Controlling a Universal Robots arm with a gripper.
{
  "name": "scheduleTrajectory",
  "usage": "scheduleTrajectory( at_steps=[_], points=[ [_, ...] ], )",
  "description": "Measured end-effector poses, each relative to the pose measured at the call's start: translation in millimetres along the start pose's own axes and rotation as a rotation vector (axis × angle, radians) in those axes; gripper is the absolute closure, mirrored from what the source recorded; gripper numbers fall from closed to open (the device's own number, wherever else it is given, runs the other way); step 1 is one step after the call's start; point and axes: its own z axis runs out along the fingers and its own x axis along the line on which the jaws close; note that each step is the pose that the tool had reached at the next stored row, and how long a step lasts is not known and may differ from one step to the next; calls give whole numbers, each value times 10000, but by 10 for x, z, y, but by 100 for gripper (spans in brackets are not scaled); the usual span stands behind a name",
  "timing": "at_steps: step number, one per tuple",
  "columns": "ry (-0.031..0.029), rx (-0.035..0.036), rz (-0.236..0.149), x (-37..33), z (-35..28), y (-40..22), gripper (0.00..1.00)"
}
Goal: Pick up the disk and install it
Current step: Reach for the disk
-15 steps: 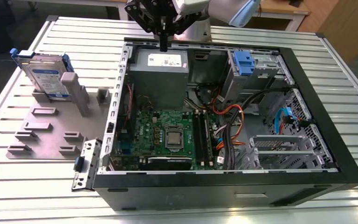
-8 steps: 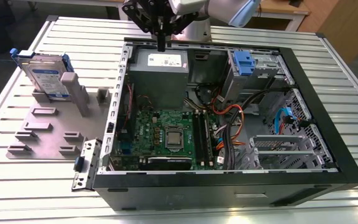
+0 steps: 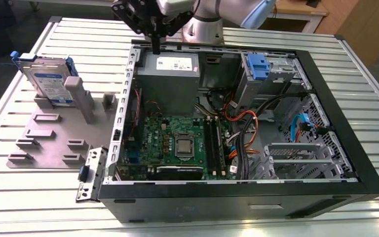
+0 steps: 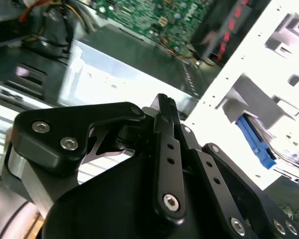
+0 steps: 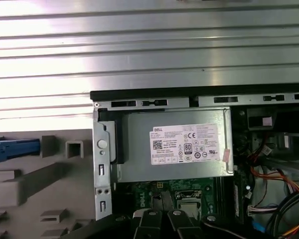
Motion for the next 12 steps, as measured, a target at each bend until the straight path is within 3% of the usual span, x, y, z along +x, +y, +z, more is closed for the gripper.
scheduleTrajectory(
  at_steps=[7,12],
  points=[
    [0,0,-1,289,3,-22,89],
    [-1,-1,-2,428,5,-33,89]
  ],
)
